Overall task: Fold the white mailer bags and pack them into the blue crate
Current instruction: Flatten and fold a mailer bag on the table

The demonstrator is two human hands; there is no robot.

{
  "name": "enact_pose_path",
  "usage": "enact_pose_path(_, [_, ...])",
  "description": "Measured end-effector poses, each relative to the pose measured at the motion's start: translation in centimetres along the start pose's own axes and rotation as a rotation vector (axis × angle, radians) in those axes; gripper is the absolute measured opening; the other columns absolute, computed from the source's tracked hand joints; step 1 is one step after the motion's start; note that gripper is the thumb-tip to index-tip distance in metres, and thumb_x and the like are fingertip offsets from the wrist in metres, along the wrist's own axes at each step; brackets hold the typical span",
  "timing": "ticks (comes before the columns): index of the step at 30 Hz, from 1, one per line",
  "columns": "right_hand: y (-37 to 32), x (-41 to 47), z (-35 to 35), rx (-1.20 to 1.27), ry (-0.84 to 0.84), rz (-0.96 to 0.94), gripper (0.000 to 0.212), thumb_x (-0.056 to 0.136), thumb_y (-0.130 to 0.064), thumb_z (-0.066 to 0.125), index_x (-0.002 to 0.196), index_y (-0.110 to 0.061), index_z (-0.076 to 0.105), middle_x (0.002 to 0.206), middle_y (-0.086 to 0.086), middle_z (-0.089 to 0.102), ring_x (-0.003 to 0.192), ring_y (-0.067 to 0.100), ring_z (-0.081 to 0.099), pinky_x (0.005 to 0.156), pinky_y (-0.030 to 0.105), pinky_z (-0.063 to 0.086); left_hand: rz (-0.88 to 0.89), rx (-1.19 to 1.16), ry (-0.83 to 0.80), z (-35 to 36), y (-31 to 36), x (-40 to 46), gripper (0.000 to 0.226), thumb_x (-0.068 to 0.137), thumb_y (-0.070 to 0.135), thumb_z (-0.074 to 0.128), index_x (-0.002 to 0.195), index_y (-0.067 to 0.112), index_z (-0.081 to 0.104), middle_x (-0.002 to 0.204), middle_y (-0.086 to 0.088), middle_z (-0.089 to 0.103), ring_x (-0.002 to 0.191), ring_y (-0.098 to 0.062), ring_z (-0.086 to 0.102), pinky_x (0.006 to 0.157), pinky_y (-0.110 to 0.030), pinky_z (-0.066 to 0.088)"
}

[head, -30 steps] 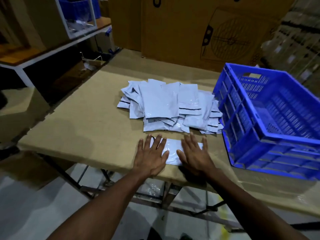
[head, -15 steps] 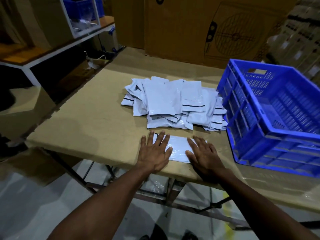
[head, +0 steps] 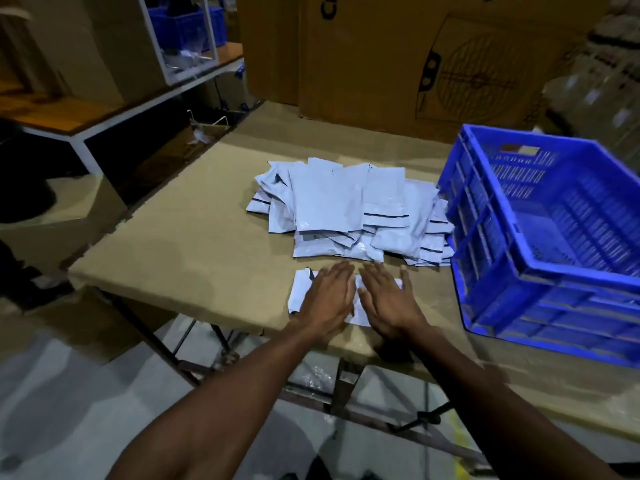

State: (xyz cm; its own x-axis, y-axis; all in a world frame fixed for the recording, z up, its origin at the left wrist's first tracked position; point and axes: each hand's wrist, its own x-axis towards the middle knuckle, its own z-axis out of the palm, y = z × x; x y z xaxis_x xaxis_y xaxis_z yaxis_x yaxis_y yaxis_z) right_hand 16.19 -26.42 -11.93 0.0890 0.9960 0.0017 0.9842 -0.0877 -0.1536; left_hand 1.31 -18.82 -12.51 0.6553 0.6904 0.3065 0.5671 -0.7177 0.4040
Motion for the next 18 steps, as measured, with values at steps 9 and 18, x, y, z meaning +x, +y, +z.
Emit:
enact_pose_path(9, [0.2, -0.7, 2.6, 0.048, 0.094, 0.002, 0.058, 0.103, -0.05, 0.017, 0.145, -0.024, 0.047, 0.153, -0.004, 0.043, 0.143, 0.022, 0.036, 0.115, 0.049, 0.028, -0.062, 0.197, -0.127, 2.1, -1.4, -1.6, 0.054, 0.102, 0.035, 0.025, 0.143, 0.016, 0.055, 0.147, -0.002, 0.055, 0.14, -0.028, 0.046, 0.116, -0.048, 0.035])
enact_pose_path(18, [2.3, -2.0, 1.8, 0.042, -0.052, 0.107, 0.073, 0.094, -0.073, 0.002, 0.157, -0.037, 0.007, 0.167, 0.0, 0.003, 0.153, 0.022, -0.003, 0.12, 0.057, -0.005, -0.279, 0.355, -0.283, -0.2, -4.4, -3.2, 0.071, 0.094, 0.062, -0.004, 0.16, 0.04, 0.008, 0.169, 0.01, 0.009, 0.155, -0.027, 0.001, 0.123, -0.048, 0.007])
